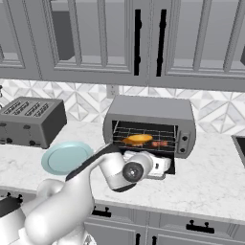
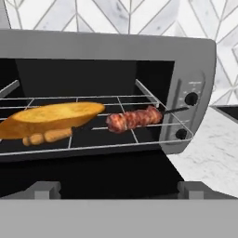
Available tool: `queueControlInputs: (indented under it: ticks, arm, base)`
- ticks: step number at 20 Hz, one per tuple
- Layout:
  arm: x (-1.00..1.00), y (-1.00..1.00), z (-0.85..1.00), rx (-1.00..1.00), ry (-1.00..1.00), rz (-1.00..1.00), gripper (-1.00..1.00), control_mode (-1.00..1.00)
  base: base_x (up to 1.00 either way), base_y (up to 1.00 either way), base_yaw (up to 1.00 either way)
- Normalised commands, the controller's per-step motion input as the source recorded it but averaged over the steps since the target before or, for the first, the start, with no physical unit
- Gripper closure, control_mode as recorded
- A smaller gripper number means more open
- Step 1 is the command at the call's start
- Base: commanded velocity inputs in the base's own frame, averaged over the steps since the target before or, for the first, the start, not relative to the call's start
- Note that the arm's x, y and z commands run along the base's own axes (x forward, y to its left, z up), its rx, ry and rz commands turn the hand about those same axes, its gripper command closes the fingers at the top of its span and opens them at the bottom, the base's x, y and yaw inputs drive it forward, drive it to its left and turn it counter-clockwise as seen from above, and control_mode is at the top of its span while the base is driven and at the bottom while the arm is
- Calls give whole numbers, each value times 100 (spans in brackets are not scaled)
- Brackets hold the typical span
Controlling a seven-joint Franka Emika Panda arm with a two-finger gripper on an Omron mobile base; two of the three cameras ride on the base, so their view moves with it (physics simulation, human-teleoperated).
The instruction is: Pick up the kebab skewer and baguette bread, and place them inside the toaster oven. Close the toaster oven door and start by setting the timer.
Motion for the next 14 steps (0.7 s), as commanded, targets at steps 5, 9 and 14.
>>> queueControlInputs:
  ticks: [5, 9, 14]
  arm:
    - [4, 29, 0, -5, 0, 7, -100, -100]
    - [8, 19, 0, -1, 0, 12, -100, -100]
    - [20, 1, 0, 1, 0, 6, -100, -100]
  base:
    - [0, 0, 0]
    - [0, 0, 0]
    - [0, 0, 0]
